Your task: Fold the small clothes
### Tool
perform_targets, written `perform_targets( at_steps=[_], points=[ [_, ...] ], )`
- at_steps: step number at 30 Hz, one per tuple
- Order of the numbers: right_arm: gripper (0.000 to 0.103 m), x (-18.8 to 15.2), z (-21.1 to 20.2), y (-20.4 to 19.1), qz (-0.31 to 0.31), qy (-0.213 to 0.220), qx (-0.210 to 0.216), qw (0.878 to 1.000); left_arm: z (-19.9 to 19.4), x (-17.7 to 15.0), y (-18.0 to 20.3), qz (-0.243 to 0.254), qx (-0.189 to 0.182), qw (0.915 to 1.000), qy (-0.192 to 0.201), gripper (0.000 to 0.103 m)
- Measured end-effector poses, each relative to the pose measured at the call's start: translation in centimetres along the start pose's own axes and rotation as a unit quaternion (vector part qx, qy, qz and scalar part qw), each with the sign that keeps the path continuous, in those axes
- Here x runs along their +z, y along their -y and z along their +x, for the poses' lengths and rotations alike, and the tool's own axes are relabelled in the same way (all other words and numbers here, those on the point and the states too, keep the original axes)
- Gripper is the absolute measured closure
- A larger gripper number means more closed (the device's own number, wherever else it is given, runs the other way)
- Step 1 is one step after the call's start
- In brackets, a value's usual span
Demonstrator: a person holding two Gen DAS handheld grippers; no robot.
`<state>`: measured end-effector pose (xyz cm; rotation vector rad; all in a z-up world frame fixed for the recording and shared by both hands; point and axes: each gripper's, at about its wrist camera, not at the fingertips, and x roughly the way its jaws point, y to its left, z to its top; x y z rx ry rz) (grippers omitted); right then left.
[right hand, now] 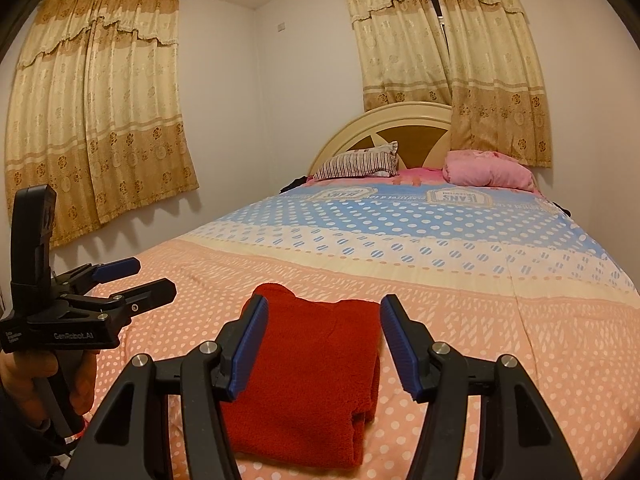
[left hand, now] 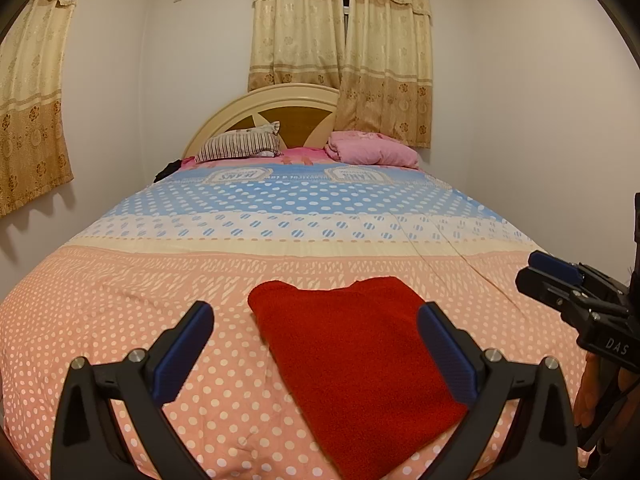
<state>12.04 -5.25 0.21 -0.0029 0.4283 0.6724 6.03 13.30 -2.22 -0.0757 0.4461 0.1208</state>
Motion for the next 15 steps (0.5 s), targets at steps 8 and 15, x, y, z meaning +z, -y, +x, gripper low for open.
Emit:
perform_targets(
  at_steps=[8, 15],
  points=[
    [0.043, -0.03, -0.05, -0.27, -0.002, 0.001, 0.0, 1.0, -0.01, -0.02, 0.23, 0.002, 0.0, 1.0, 0.0, 0.0],
    [0.043, -0.03, -0.06, -0.33, -0.001, 0.001, 0.0, 1.0, -0.02, 0.0, 0.26, 0.003, 0.0, 1.0, 0.0, 0.0]
  ],
)
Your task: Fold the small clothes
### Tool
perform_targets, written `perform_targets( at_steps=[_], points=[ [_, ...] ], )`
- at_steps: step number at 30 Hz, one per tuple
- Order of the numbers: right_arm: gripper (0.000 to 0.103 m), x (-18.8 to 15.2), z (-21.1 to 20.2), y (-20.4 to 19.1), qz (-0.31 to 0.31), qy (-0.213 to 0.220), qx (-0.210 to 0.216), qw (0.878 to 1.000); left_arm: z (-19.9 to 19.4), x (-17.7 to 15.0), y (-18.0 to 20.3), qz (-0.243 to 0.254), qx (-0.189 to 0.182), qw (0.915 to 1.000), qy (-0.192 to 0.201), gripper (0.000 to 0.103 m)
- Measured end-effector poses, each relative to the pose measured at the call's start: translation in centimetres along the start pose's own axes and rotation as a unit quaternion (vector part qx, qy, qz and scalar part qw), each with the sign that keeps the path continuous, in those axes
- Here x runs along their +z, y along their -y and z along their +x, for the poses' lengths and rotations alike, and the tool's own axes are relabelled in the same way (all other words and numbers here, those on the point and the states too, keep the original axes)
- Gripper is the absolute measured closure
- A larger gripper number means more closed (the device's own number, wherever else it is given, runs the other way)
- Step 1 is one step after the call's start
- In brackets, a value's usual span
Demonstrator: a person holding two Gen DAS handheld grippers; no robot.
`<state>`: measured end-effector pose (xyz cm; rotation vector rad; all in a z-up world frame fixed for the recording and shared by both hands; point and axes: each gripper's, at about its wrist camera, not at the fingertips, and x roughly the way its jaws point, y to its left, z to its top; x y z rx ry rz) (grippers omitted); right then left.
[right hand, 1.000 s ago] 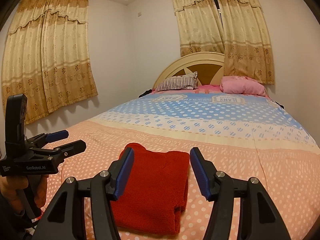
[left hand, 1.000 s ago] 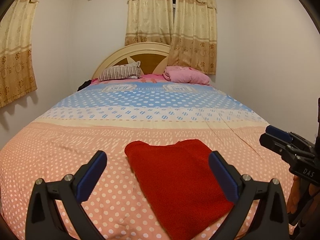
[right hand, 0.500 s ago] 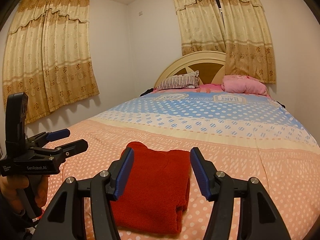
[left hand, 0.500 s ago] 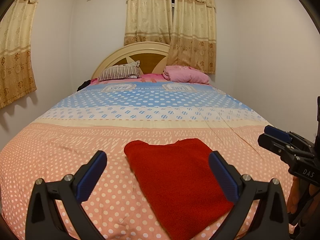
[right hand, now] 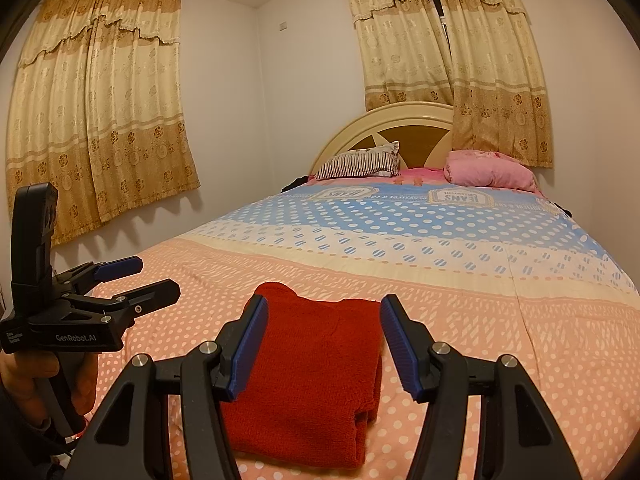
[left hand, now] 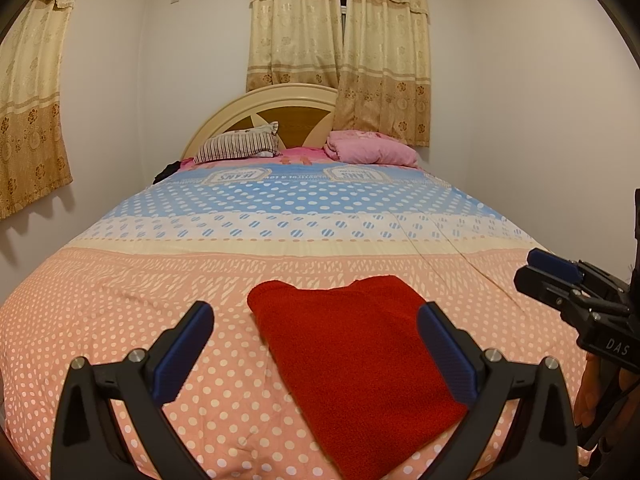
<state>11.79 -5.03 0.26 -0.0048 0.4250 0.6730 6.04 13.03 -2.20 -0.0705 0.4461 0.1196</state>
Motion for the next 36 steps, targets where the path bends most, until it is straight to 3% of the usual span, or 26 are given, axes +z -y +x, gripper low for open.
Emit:
perform_targets(
  at_steps=[30, 36],
  points=[
    [0.043, -0.16, -0.59, -0.23, -0.007, 0.006, 0.005, 1.0, 0.36, -0.04, -0.47, 0.023, 0.02, 0.9995, 0.003, 0.0],
    [0.043, -0.13, -0.26, -0.37, -0.011, 0.001, 0.007, 1.0, 0.34, -0.13, -0.26, 0.036, 0.008, 0.9993, 0.009, 0.0]
  ],
)
